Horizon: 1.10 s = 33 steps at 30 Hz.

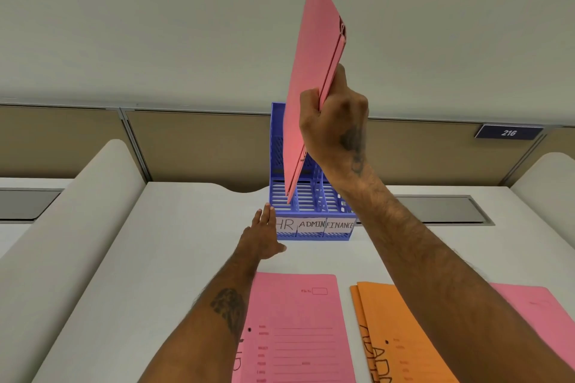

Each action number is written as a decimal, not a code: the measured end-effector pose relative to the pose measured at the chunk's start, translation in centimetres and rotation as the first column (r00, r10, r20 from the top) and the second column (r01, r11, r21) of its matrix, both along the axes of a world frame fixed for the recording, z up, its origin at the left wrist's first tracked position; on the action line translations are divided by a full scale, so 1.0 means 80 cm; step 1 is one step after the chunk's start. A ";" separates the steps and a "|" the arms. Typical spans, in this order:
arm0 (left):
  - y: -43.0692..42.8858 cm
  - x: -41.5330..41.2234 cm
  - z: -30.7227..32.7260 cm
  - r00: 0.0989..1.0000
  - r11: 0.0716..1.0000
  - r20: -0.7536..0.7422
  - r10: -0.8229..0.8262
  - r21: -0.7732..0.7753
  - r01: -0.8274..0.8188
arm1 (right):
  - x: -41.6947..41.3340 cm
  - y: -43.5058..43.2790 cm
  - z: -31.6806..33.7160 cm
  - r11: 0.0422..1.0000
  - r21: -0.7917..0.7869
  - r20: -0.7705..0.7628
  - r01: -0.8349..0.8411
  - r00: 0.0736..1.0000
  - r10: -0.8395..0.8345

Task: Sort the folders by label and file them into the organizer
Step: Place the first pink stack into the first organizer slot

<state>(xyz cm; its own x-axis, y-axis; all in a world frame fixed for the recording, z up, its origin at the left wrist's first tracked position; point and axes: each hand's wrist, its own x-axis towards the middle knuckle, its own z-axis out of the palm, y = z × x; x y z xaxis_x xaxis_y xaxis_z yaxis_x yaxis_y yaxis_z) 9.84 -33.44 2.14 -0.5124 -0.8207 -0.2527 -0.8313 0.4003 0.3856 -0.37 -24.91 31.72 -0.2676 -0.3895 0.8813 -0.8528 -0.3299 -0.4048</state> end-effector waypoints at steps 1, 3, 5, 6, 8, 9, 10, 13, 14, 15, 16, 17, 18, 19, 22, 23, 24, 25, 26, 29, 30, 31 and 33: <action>0.001 0.000 0.002 1.000 1.000 0.004 0.002 0.005 -0.002 | 0.000 0.002 0.001 1.000 -0.011 -0.001 0.001 1.000 -0.001; 0.003 -0.001 0.006 1.000 1.000 0.007 0.006 0.015 -0.006 | 0.001 0.004 0.002 1.000 -0.019 -0.003 -0.005 1.000 0.005; 0.004 -0.001 0.010 1.000 1.000 0.004 0.005 0.021 -0.005 | 0.002 0.003 -0.001 1.000 -0.003 -0.005 -0.014 1.000 0.014; 0.004 -0.001 0.010 1.000 1.000 0.004 0.002 0.025 -0.002 | 0.003 0.003 -0.004 1.000 0.013 -0.003 -0.015 1.000 0.015; 0.003 0.000 0.008 1.000 1.000 0.001 -0.002 0.027 0.002 | 0.003 -0.003 -0.013 0.998 0.055 0.008 -0.012 1.000 0.011; 0.002 0.001 0.006 1.000 1.000 0.001 -0.004 0.023 0.004 | 0.003 -0.007 -0.018 0.997 0.080 0.018 -0.005 1.000 0.003; 0.002 0.001 0.005 1.000 1.000 0.002 -0.005 0.020 0.005 | 0.002 -0.013 -0.024 0.994 0.109 0.026 0.003 1.000 -0.006; 0.006 0.000 0.005 1.000 1.000 0.004 -0.002 0.020 0.002 | -0.002 -0.036 -0.044 0.979 0.203 0.023 0.034 0.999 -0.039; 0.008 0.000 0.005 1.000 1.000 0.003 0.005 0.024 -0.006 | -0.003 -0.044 -0.051 0.973 0.227 0.017 0.042 0.999 -0.047; 0.009 -0.001 0.004 1.000 1.000 -0.001 0.012 0.027 -0.012 | -0.003 -0.053 -0.057 0.967 0.249 0.008 0.047 0.999 -0.051; 0.011 -0.001 0.004 1.000 1.000 -0.005 0.014 0.027 -0.014 | -0.002 -0.061 -0.064 0.962 0.268 0.003 0.046 0.999 -0.049; 0.011 -0.001 0.004 1.000 1.000 -0.006 0.014 0.024 -0.014 | -0.001 -0.068 -0.070 0.957 0.288 0.004 0.040 0.999 -0.043; 0.011 -0.001 0.004 1.000 1.000 -0.008 0.011 0.019 -0.011 | 0.001 -0.075 -0.077 0.953 0.302 0.007 0.031 0.999 -0.035; 0.011 0.000 0.004 1.000 1.000 -0.008 0.010 0.018 -0.010 | 0.002 -0.081 -0.085 0.949 0.314 0.011 0.019 1.000 -0.024; 0.011 0.002 0.001 1.000 1.000 -0.017 0.012 0.016 -0.011 | 0.003 -0.099 -0.109 0.935 0.355 0.015 0.006 1.000 -0.012; 0.011 0.002 -0.001 1.000 1.000 -0.025 0.012 0.013 -0.011 | 0.003 -0.104 -0.115 0.933 0.359 0.022 0.006 1.000 -0.015; 0.011 0.003 -0.003 0.999 1.000 -0.033 0.012 0.009 -0.011 | 0.005 -0.109 -0.119 0.934 0.357 0.029 0.006 0.999 -0.018; 0.011 0.003 -0.005 0.999 1.000 -0.039 0.012 0.002 -0.011 | 0.007 -0.114 -0.122 0.935 0.355 0.033 0.006 0.999 -0.018; 0.011 0.004 -0.006 0.999 1.000 -0.042 0.011 -0.005 -0.011 | 0.008 -0.120 -0.123 0.936 0.353 0.031 0.002 0.999 -0.013; 0.012 0.006 -0.005 0.999 1.000 -0.042 0.006 -0.020 -0.007 | 0.011 -0.128 -0.124 0.938 0.348 0.027 -0.015 1.000 0.007; 0.013 0.006 -0.005 0.999 1.000 -0.040 0.005 -0.022 -0.006 | 0.010 -0.130 -0.125 0.938 0.347 0.032 -0.015 0.999 0.004; 0.013 0.007 -0.004 0.999 1.000 -0.042 0.004 -0.023 -0.005 | 0.010 -0.131 -0.126 0.936 0.351 0.037 -0.016 0.999 0.003; 0.014 0.008 -0.004 0.999 1.000 -0.049 0.004 -0.021 -0.005 | 0.012 -0.133 -0.132 0.930 0.366 0.035 -0.023 0.999 0.011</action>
<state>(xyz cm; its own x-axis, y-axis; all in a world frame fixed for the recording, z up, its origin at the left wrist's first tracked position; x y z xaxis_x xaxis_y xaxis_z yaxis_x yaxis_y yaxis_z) 10.46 -32.34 1.81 -0.5203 -0.8279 -0.2095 -0.8133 0.4055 0.4172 0.60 -35.53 21.13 -0.2834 -0.6883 0.6678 -0.8334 -0.1677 -0.5266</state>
